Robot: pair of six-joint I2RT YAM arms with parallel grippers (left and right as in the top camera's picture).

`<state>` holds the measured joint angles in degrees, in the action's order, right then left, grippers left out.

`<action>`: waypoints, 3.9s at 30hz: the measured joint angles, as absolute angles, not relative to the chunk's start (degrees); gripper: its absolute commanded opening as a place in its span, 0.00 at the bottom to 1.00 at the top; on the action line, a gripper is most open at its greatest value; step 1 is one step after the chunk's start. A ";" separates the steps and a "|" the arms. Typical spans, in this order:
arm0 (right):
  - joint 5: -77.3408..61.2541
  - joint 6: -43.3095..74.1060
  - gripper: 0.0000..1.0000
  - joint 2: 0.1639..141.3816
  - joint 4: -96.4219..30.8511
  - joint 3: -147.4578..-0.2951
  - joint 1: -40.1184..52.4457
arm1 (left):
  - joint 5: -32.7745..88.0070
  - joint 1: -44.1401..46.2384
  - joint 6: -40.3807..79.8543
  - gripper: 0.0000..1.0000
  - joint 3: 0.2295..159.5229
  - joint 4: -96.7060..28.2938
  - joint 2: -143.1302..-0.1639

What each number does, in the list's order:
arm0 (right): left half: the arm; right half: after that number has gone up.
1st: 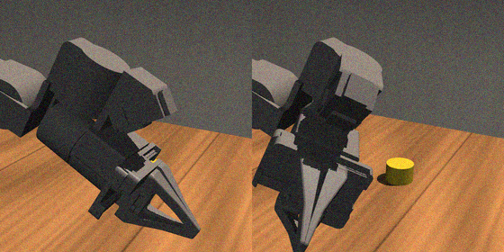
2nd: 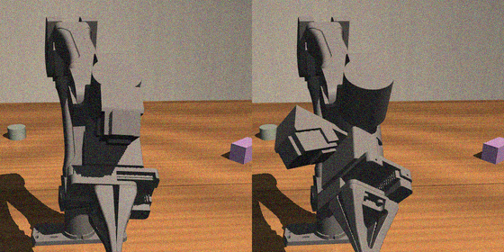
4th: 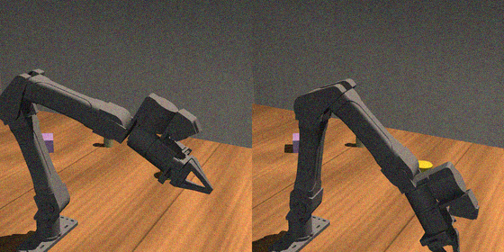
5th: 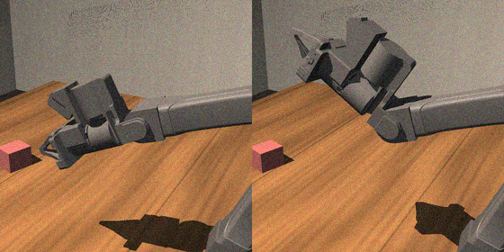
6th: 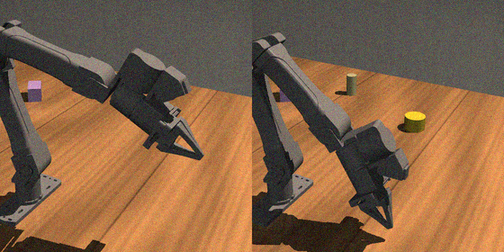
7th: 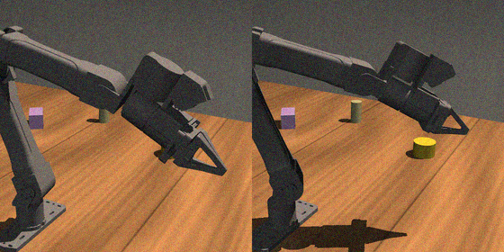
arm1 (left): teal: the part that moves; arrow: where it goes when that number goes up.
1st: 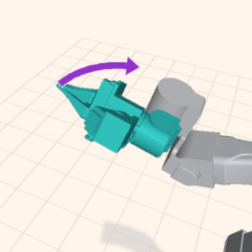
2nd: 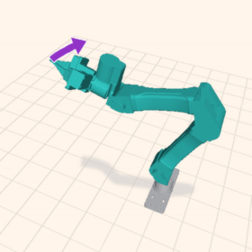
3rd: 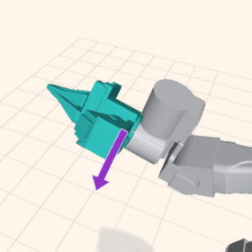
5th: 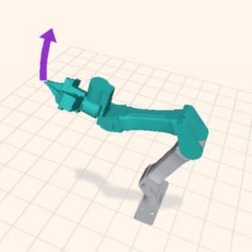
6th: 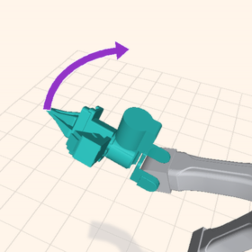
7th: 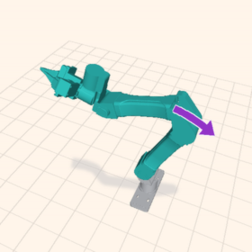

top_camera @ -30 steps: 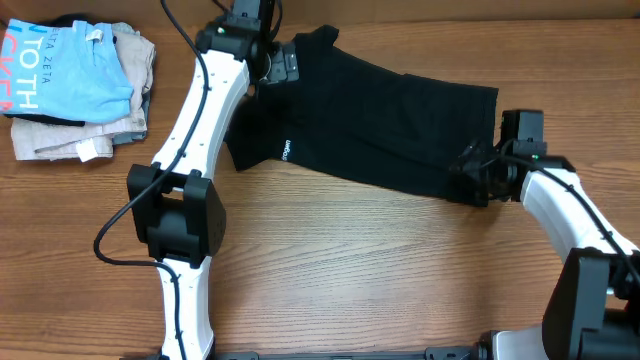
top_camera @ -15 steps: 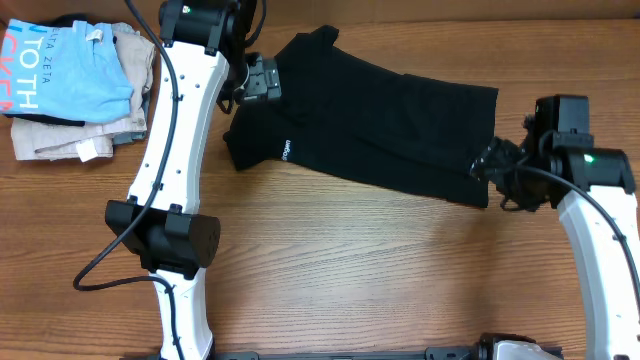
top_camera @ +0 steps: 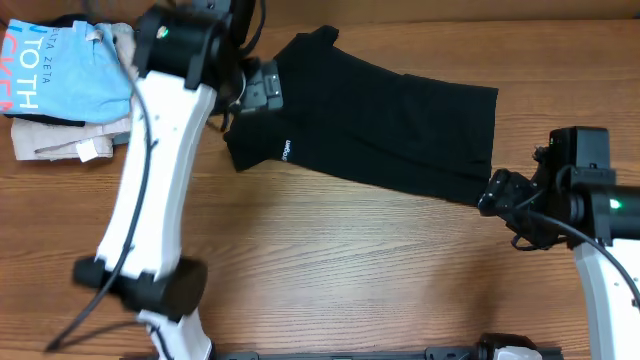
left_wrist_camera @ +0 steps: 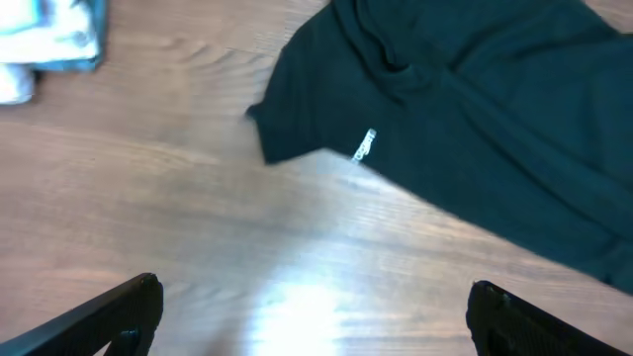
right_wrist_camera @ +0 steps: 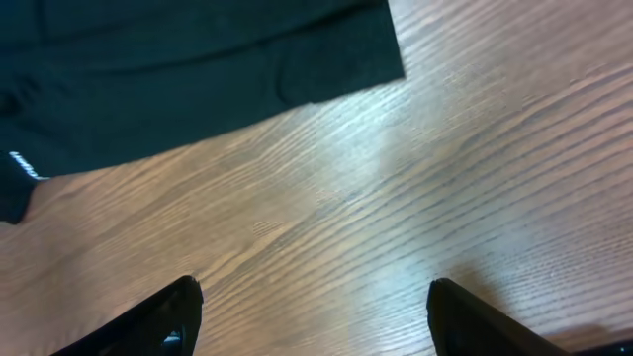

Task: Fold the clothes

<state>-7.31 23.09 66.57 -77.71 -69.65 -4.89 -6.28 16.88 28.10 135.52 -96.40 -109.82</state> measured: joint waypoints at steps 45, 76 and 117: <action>-7.31 16.49 0.80 76.47 -63.40 -64.29 -4.89 | -5.30 9.30 28.14 0.33 69.52 -28.71 -104.01; -7.49 16.49 0.80 76.47 -60.93 -64.27 -4.89 | 8.54 9.28 27.92 0.53 74.87 -26.17 -109.34; -11.18 21.52 0.67 86.91 -54.63 -54.63 -4.89 | 3.18 13.28 26.57 0.04 94.76 -70.26 -106.02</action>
<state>-11.18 21.52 86.91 -54.63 -54.63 -4.89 3.18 13.28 26.57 94.76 -70.26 -106.02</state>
